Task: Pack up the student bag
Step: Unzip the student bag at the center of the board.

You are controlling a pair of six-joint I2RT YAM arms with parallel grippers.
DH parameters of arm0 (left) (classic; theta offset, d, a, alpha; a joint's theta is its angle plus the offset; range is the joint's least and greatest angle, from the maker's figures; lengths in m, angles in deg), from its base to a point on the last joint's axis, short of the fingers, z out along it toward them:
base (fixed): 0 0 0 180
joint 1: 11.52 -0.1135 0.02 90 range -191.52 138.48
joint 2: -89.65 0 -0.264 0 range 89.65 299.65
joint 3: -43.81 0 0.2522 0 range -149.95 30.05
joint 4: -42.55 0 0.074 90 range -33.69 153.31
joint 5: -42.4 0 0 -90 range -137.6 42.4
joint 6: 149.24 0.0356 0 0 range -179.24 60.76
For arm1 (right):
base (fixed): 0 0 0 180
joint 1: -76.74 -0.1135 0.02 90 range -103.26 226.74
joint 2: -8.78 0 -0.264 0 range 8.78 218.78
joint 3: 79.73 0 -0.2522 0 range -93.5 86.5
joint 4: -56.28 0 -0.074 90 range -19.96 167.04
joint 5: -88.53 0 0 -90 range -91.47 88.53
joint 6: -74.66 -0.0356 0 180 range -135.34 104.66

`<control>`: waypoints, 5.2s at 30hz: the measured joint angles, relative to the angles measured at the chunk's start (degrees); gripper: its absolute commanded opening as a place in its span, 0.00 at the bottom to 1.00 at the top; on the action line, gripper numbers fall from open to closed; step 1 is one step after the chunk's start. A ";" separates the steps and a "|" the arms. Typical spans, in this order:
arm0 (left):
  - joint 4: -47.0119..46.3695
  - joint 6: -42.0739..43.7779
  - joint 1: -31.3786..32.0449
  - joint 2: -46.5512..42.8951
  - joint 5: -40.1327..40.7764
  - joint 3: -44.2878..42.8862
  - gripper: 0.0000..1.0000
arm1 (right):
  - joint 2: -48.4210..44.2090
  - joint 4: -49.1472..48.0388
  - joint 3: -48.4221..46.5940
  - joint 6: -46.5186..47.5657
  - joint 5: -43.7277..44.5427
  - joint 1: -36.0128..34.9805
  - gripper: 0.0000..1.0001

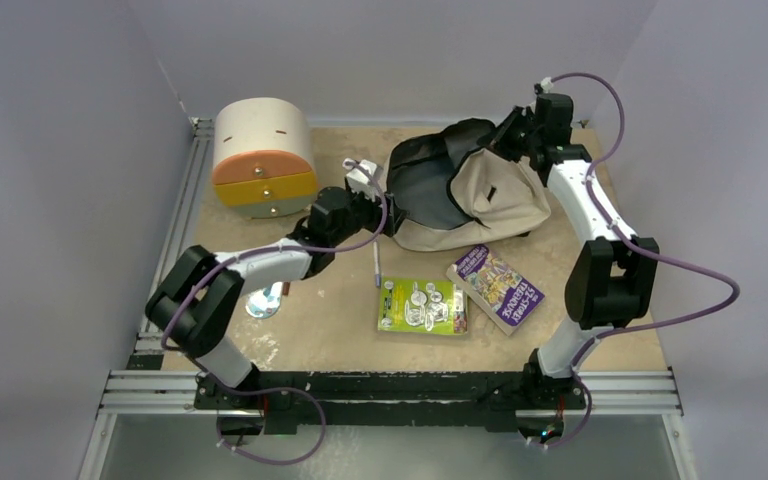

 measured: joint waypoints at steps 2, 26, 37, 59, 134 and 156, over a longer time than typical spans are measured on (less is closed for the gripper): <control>4.02 -0.57 -0.85 3.15 1.92 -2.73 0.74 | -0.02 1.18 -0.02 1.33 3.10 0.04 0.03; 17.22 0.44 -2.54 17.33 10.43 -23.56 0.71 | 0.04 1.36 -1.90 5.55 -8.76 0.39 0.10; 17.62 1.25 -2.86 20.28 8.85 -23.76 0.00 | 7.78 5.90 -10.97 10.84 -7.54 -6.86 0.14; -2.38 1.84 -5.20 6.40 -9.25 -13.16 0.72 | 9.75 9.57 -14.47 11.32 2.51 -10.05 0.24; 20.55 -14.73 -9.90 -7.43 18.36 -0.33 0.52 | 23.26 15.52 -22.27 14.43 23.91 -26.34 0.13; 17.73 -14.53 -7.56 10.54 7.69 -19.04 0.77 | 14.91 14.95 -17.20 13.92 26.18 -19.39 0.00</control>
